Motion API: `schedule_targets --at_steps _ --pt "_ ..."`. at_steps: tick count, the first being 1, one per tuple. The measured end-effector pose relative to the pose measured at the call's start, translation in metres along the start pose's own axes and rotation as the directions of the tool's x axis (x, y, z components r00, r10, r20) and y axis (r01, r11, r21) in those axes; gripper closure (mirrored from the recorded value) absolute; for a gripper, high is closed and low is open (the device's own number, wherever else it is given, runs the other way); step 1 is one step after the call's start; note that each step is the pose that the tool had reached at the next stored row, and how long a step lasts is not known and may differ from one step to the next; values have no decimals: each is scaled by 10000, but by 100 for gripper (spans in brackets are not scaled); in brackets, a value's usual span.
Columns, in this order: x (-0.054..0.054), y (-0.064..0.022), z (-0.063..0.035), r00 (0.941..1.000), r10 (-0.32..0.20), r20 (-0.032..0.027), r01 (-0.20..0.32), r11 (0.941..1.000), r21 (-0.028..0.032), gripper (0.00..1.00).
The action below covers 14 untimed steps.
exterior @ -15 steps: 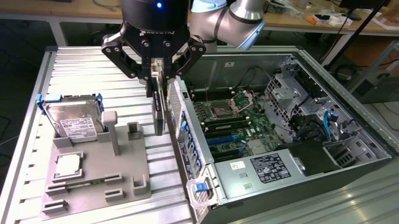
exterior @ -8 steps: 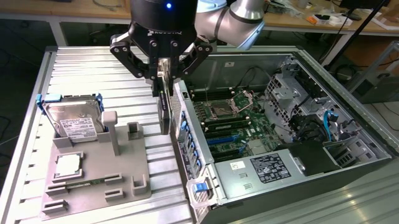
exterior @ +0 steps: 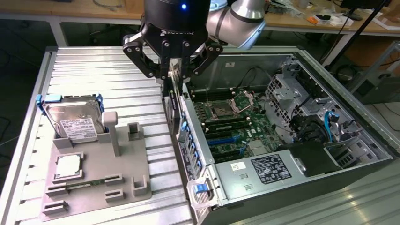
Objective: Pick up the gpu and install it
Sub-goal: 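Pick up the gpu and move the gpu toward the slot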
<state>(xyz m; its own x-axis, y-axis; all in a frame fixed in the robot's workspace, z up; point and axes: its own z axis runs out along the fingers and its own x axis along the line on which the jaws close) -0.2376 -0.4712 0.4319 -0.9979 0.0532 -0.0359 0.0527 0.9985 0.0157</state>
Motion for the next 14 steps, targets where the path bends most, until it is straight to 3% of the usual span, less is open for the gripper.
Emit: schedule_targets --at_steps 14 --pt "-316 16 12 10000 0 -6 0 10000 1 73"
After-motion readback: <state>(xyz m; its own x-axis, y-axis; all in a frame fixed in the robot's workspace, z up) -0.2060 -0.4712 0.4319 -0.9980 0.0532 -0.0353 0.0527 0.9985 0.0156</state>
